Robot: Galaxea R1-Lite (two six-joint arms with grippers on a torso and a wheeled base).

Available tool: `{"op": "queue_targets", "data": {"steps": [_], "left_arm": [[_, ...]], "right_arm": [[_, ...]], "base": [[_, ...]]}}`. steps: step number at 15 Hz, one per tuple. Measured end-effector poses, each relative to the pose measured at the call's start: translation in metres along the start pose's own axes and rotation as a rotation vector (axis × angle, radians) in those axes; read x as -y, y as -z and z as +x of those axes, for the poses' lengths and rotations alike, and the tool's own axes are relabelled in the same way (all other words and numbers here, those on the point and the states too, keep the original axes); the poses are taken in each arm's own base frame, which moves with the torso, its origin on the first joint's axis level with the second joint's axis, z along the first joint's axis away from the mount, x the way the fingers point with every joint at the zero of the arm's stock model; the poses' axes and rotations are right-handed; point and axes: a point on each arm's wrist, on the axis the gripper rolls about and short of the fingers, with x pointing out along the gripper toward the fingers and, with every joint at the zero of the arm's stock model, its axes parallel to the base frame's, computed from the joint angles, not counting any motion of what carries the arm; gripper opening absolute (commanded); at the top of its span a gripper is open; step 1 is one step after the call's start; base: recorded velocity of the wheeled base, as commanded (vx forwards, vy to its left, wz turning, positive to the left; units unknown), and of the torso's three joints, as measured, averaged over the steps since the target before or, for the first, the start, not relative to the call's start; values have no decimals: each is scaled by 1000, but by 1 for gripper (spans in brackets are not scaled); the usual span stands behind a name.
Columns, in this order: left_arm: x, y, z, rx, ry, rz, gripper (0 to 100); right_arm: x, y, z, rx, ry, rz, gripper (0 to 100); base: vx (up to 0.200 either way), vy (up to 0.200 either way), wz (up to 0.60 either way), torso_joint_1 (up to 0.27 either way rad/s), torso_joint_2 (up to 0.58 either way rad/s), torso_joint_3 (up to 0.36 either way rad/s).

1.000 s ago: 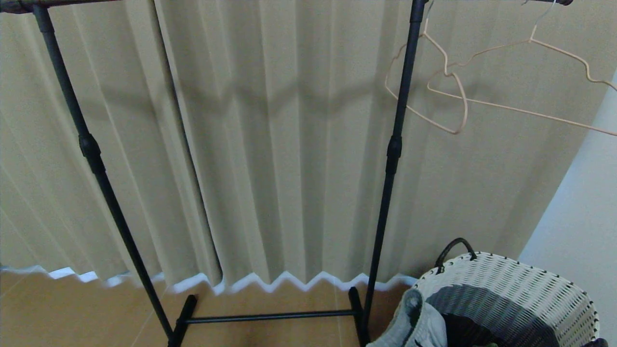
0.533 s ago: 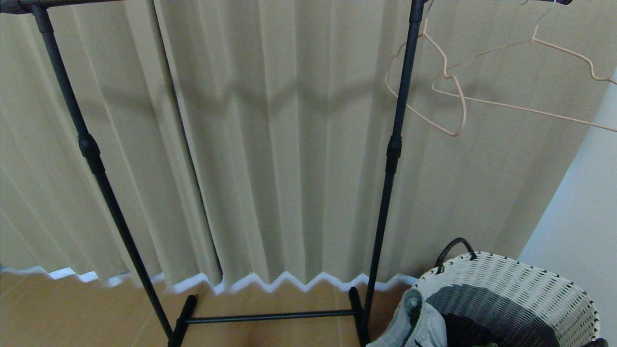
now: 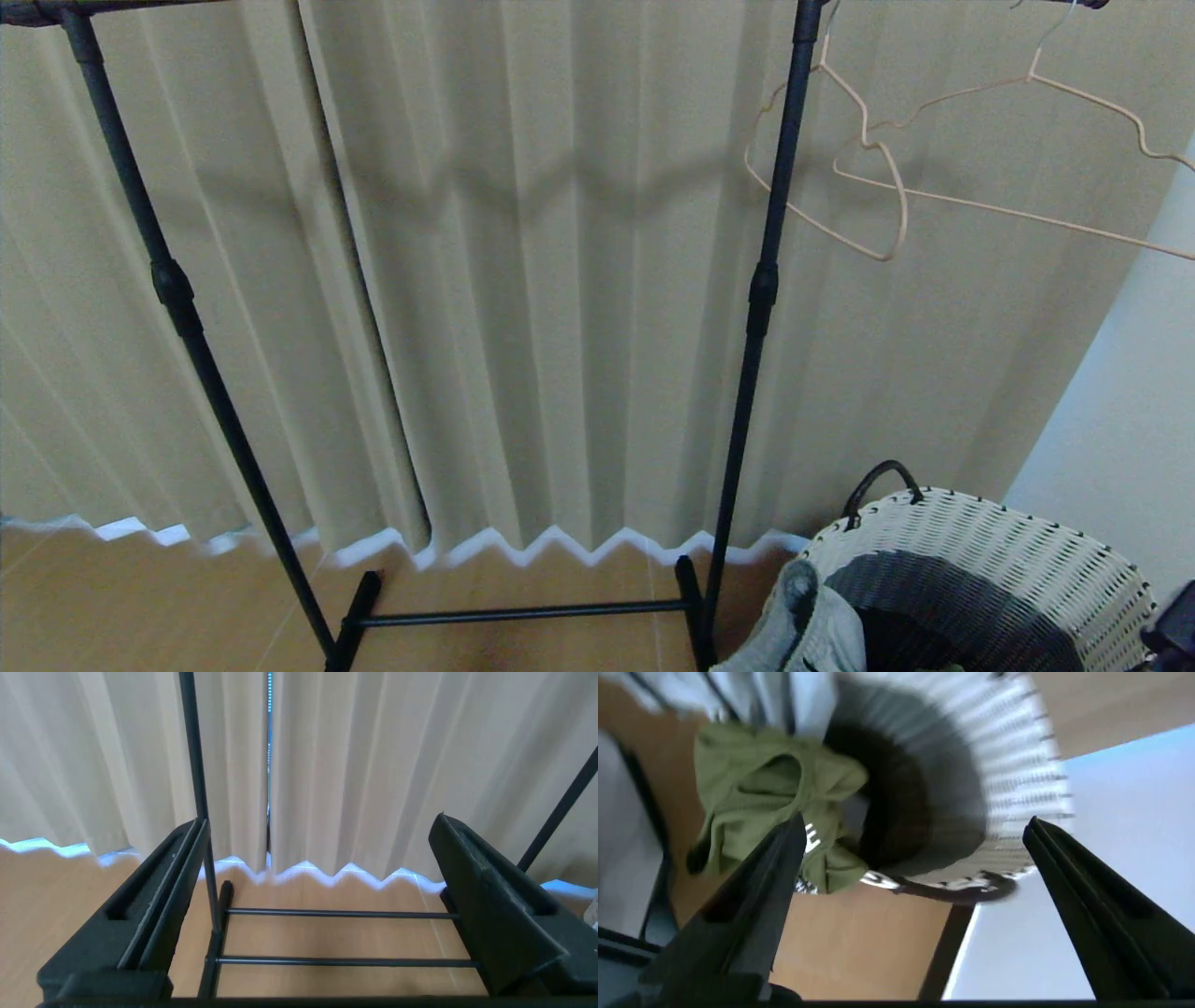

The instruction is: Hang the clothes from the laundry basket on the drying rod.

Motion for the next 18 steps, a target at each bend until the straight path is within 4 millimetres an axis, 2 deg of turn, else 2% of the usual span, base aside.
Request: {"op": "queue_targets", "data": {"steps": [3, 8, 13, 17, 18], "left_arm": [[0, 0, 0, 0, 0, 0, 100], [0, 0, 0, 0, -1, 0, 100], [0, 0, 0, 0, -1, 0, 100], [0, 0, 0, 0, -1, 0, 100], [0, 0, 0, 0, -2, 0, 100]], "right_arm": [[1, -11, 34, -106, -113, -52, 100], [-5, -19, 78, -193, -215, -91, 100], [-8, -21, 109, -239, -233, -100, 100], [-7, -22, 128, -257, -182, -102, 100], [-8, -21, 131, -265, -183, -101, 0]], "base": [[0, 0, 0, 0, 0, 0], [0, 0, 0, 0, 0, 0], [0, 0, 0, 0, 0, 0], [0, 0, 0, 0, 0, 0], [0, 0, 0, 0, 0, 0]]}}
